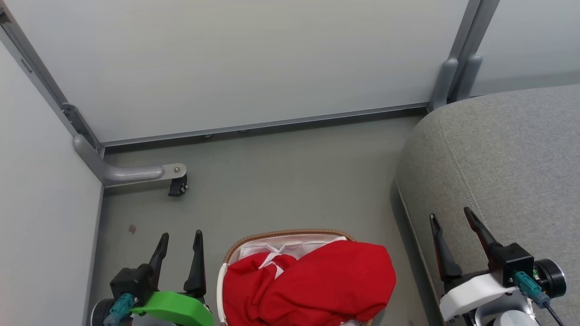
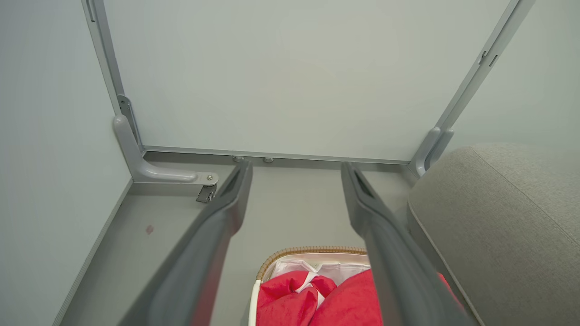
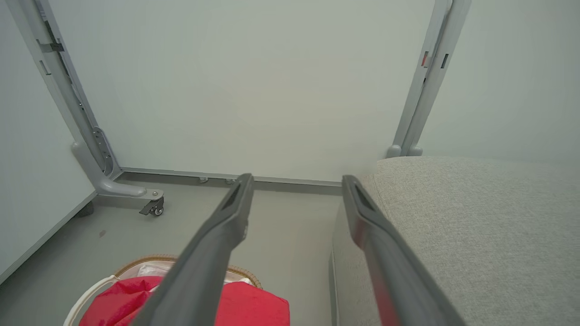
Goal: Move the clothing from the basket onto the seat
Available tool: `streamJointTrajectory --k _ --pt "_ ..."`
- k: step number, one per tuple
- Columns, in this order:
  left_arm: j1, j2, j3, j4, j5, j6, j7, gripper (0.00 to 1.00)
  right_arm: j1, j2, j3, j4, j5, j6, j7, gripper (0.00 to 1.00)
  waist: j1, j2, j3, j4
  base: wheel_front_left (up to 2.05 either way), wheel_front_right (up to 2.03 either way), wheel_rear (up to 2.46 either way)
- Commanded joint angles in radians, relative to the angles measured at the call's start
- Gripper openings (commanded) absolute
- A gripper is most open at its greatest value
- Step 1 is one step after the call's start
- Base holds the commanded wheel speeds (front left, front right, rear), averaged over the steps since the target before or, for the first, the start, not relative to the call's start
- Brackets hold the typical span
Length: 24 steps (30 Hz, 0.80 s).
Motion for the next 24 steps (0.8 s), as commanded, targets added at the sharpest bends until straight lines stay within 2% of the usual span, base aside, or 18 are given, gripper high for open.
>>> streamJointTrajectory --k 1,24 --pt "0.003 0.007 -0.004 0.001 0.016 -0.003 -0.011 1.00 0.013 -0.006 0.000 -0.005 -0.020 0.000 -0.009 1.00 0.0000 0.0000 0.000 0.000 0.00 0.00 0.00" --pt "0.000 0.007 -0.007 0.004 0.016 -0.005 -0.008 1.00 0.010 -0.006 -0.003 0.002 -0.010 0.000 -0.009 1.00 0.0000 0.0000 0.010 0.000 0.00 0.00 0.00"
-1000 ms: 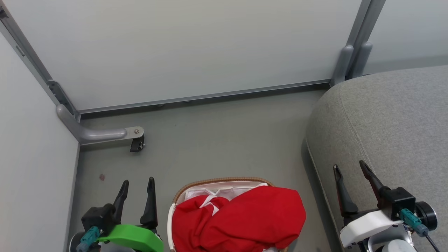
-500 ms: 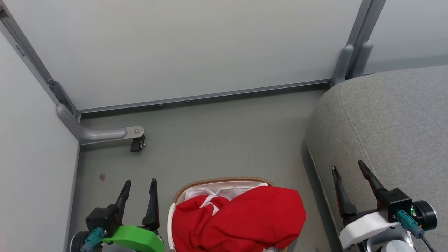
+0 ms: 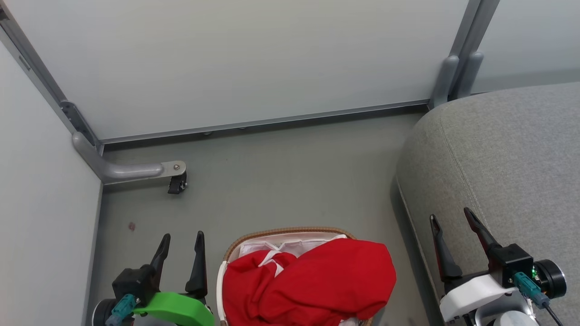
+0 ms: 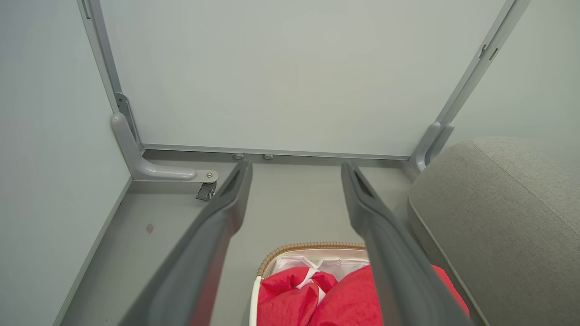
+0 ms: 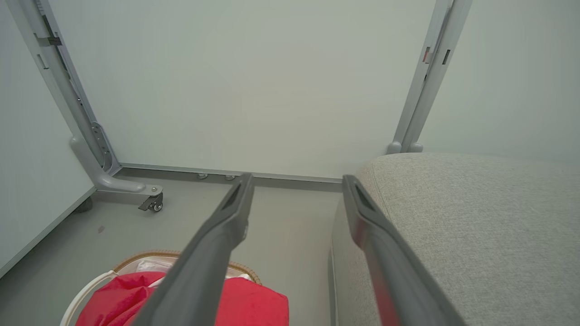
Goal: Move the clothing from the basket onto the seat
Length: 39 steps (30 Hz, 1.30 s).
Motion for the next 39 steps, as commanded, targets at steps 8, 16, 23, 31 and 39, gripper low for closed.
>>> streamJointTrajectory --k 8,16,23,31,39 --pt "-0.023 0.007 -0.004 -0.006 0.013 -0.006 -0.004 1.00 -0.014 -0.005 -0.003 -0.013 0.004 0.000 -0.005 1.00 0.0000 0.0000 0.043 -0.002 0.00 0.00 0.00" --pt "-0.108 0.007 -0.034 0.048 0.102 -0.006 -0.002 1.00 -0.073 -0.005 0.013 -0.029 0.006 0.000 -0.005 1.00 0.0000 0.0000 0.169 -0.022 0.00 0.00 0.00" --pt "-0.238 0.007 -0.059 0.187 0.159 -0.007 -0.002 1.00 -0.157 -0.005 0.034 -0.045 0.010 0.000 -0.005 1.00 0.0000 0.0000 0.329 -0.058 0.00 0.00 0.00" --pt "-0.401 0.022 -0.134 0.404 0.198 -0.007 -0.002 1.00 -0.249 -0.004 0.058 -0.059 0.031 0.000 -0.005 1.00 0.0000 0.0000 0.499 -0.112 0.00 0.00 0.00" --pt "-0.540 0.047 -0.230 0.609 0.199 -0.007 -0.002 1.00 -0.303 -0.004 0.065 -0.072 0.062 0.000 -0.005 1.00 0.0000 0.0000 0.628 -0.158 0.00 0.00 0.00"
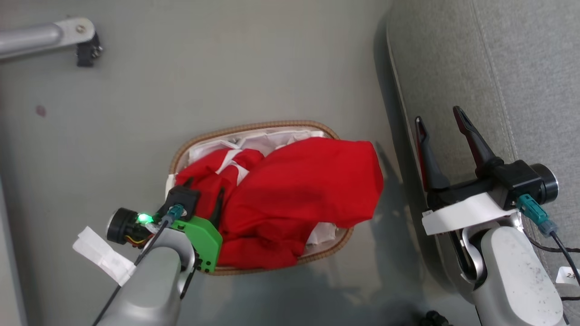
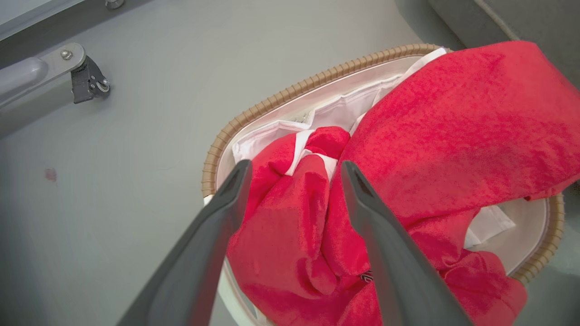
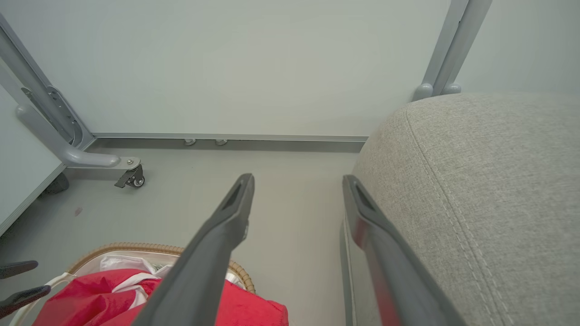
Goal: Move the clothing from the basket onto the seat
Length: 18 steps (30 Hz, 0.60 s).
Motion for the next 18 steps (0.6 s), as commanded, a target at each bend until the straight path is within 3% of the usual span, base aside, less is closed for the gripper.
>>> streamJointTrajectory --k 1,8,18 --pt "-0.039 0.018 -0.004 0.028 0.009 -0.003 0.000 1.00 -0.020 -0.003 0.003 -0.005 0.009 0.000 -0.005 1.00 -0.0001 0.0000 0.111 -0.065 0.00 0.00 0.00" --pt "-0.139 0.042 -0.019 0.159 0.028 0.019 0.000 1.00 -0.051 -0.002 0.021 -0.015 0.042 0.000 -0.005 1.00 -0.0001 0.0000 0.196 -0.106 0.00 0.00 0.00" --pt "-0.225 0.062 -0.005 0.275 0.011 0.097 0.020 1.00 -0.080 -0.002 0.039 -0.015 0.077 0.000 -0.005 1.00 -0.0001 0.0000 0.254 -0.138 0.00 0.00 0.00"
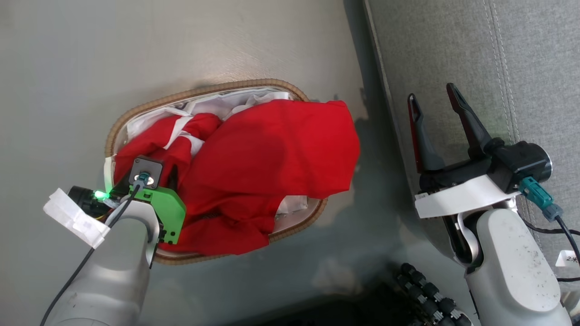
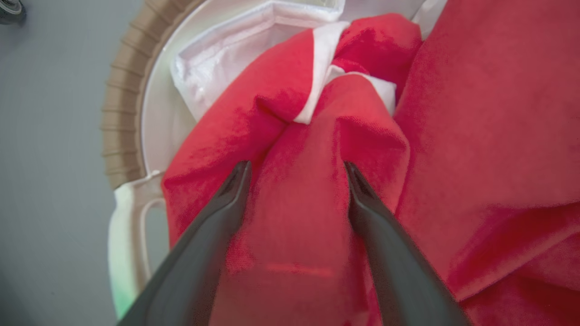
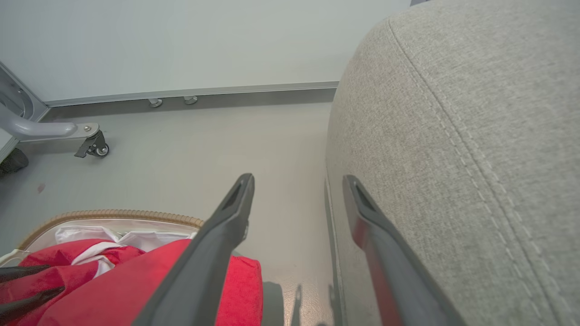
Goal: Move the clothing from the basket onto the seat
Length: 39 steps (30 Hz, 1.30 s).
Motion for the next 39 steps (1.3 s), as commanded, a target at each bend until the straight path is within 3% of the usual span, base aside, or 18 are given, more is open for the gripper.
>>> streamJointTrajectory --k 1,3,4,7,8,19,27,39 --pt "-0.023 0.012 0.004 0.008 -0.003 0.012 0.005 1.00 -0.016 -0.002 0.002 -0.001 0.010 0.000 -0.005 1.00 -0.0002 -0.0001 0.027 -0.026 0.00 0.00 0.00" --pt "-0.031 0.013 0.004 0.016 -0.007 0.015 0.004 1.00 -0.020 -0.002 0.005 0.001 0.018 0.000 -0.005 1.00 -0.0002 -0.0001 0.031 -0.030 0.00 0.00 0.00" --pt "-0.034 0.012 0.006 0.020 -0.011 0.018 0.006 0.69 -0.022 -0.002 0.007 0.002 0.021 0.000 -0.005 1.00 -0.0002 -0.0001 0.033 -0.031 0.00 0.00 0.00" --pt "-0.035 0.005 0.008 0.029 -0.022 0.014 0.016 0.04 -0.025 -0.002 0.011 0.006 0.027 0.000 -0.005 1.00 -0.0002 -0.0001 0.032 -0.033 0.00 0.00 0.00" --pt "-0.032 0.003 0.008 0.032 -0.026 0.014 0.019 0.00 -0.025 -0.002 0.011 0.008 0.029 0.000 -0.005 1.00 -0.0002 -0.0001 0.030 -0.033 0.00 0.00 0.00" --pt "0.011 -0.024 0.005 0.043 -0.061 -0.013 0.002 0.00 -0.006 -0.003 0.002 0.030 0.010 0.000 -0.005 1.00 -0.0002 -0.0001 -0.045 -0.017 0.00 0.00 0.00" --pt "0.053 -0.055 -0.020 -0.005 -0.070 -0.037 -0.019 0.00 0.041 -0.003 -0.026 0.055 -0.040 0.000 -0.005 1.00 -0.0002 -0.0001 -0.195 0.031 0.00 0.00 0.00" --pt "0.194 -0.071 -0.029 -0.274 -0.083 -0.053 -0.020 0.00 0.157 -0.003 -0.058 0.091 -0.100 0.000 -0.005 1.00 -0.0002 -0.0001 -0.480 0.096 0.00 0.00 0.00"
